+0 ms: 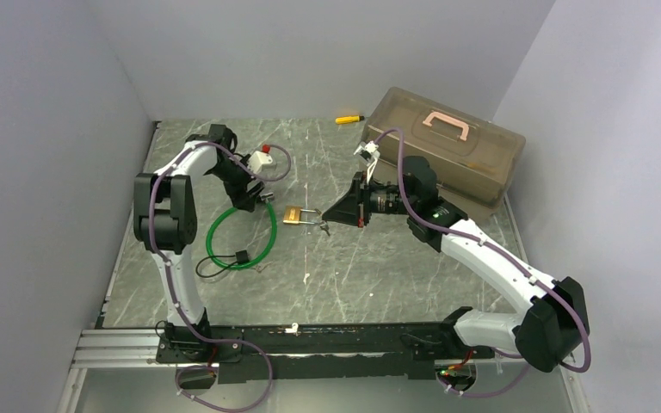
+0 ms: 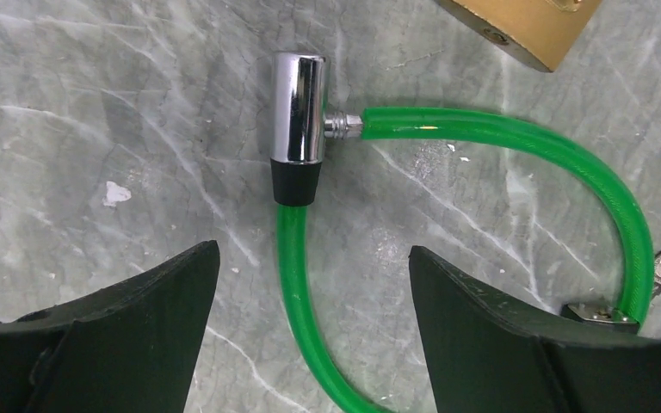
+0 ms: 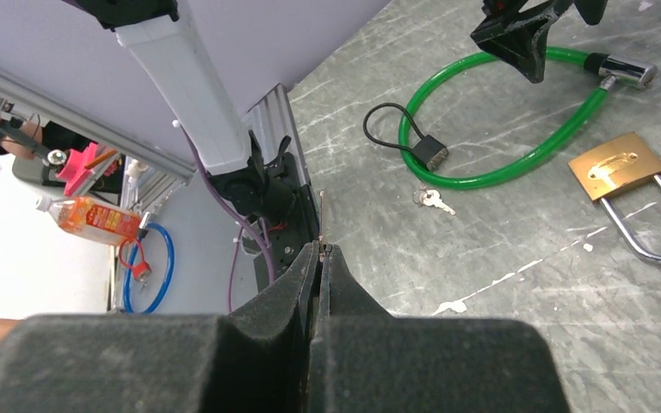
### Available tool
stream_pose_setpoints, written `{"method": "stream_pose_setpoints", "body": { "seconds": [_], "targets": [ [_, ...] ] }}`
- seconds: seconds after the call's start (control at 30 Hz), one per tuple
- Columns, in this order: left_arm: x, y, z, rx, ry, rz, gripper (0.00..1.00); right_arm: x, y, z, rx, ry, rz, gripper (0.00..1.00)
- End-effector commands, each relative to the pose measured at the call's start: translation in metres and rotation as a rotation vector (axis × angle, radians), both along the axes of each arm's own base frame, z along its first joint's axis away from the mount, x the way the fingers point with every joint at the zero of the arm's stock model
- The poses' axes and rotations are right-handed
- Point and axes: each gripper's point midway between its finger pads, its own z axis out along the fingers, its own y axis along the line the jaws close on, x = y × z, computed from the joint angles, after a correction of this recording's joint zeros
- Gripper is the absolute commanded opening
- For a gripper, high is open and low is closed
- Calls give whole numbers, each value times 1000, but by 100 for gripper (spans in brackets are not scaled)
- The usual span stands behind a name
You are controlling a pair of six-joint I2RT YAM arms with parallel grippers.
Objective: Unlock with the key
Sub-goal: Pick up the lock from the center of the board.
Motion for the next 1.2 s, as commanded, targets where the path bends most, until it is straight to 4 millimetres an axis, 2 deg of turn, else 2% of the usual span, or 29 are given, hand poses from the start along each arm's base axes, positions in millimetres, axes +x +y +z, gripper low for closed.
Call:
{"method": "stream_pose_setpoints", "body": {
  "seconds": [0.0, 0.27, 0.33, 0.53, 0.57, 0.7, 0.8, 0.87, 0.97, 1.07, 1.17],
  "targets": [
    [14, -5, 3, -14, -24, 15, 84, 5, -1, 30, 38, -92, -9, 0],
    [0, -3, -29, 55, 30, -7, 66, 7, -1, 36, 52, -105, -11, 0],
    [-3, -4, -32, 67, 32, -15, 55, 8, -1, 37, 52, -106, -14, 0],
    [-4, -3, -34, 101, -4, -31, 4, 8, -4, 46, 50, -123, -17, 0],
    [-3, -2, -35, 117, -22, -36, 0, 7, -5, 48, 49, -127, -20, 0],
    [-5, -1, -33, 160, -67, -51, 0, 6, -9, 57, 48, -147, -30, 0],
    [0, -4, -6, 135, -104, -40, 0, 4, -11, 61, 50, -155, -33, 0],
    [10, -7, 35, 111, -180, -39, 0, 2, -12, 60, 39, -145, -32, 0],
    [13, -15, 101, 54, -290, -43, 0, 0, -14, 61, 31, -154, -36, 0],
    [3, -24, 161, -13, -391, -58, 0, -1, -17, 63, 21, -167, -38, 0],
    [-17, -33, 208, -81, -465, -84, 0, -3, -20, 63, 2, -174, -42, 0]
  ]
}}
